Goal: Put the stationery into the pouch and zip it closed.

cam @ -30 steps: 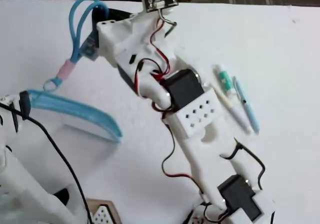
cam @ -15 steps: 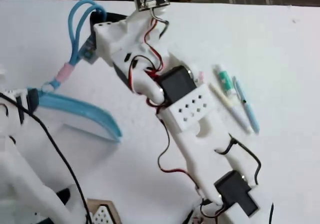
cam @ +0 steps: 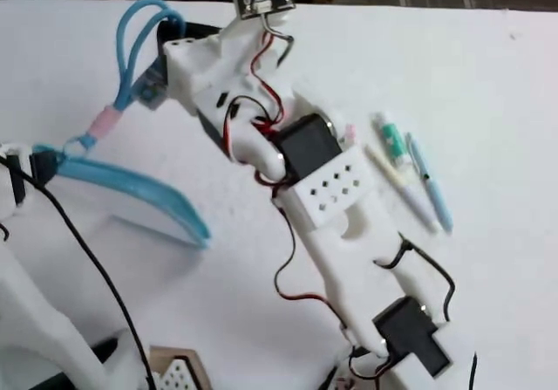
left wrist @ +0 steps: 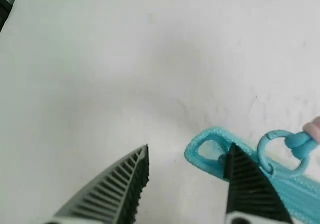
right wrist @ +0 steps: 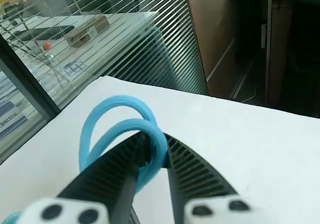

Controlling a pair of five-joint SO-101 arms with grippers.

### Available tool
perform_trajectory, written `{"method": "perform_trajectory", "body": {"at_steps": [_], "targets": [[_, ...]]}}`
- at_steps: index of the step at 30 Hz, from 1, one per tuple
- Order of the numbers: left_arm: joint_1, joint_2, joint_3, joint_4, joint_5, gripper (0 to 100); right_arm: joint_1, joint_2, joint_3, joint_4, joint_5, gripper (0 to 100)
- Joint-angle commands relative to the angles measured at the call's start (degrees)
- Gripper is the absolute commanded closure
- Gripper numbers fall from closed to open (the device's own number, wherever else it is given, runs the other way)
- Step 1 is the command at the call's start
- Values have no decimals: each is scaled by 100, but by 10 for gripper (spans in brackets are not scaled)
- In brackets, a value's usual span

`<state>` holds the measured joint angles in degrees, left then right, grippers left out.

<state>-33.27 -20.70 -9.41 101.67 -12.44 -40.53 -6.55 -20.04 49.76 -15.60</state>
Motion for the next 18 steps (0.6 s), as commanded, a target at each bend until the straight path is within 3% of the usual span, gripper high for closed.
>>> {"method": "perform_trajectory", "body": {"at_steps": [1,6,18], "targets": [[75,840,158,70,-9,828,66,-40,-53,-4,-26,981],[338,1182,158,62,-9,985,66,-75,-53,13,-26,981],[435,1684,149,62,26,978,725,-620,-35,426,-26,981]]}}
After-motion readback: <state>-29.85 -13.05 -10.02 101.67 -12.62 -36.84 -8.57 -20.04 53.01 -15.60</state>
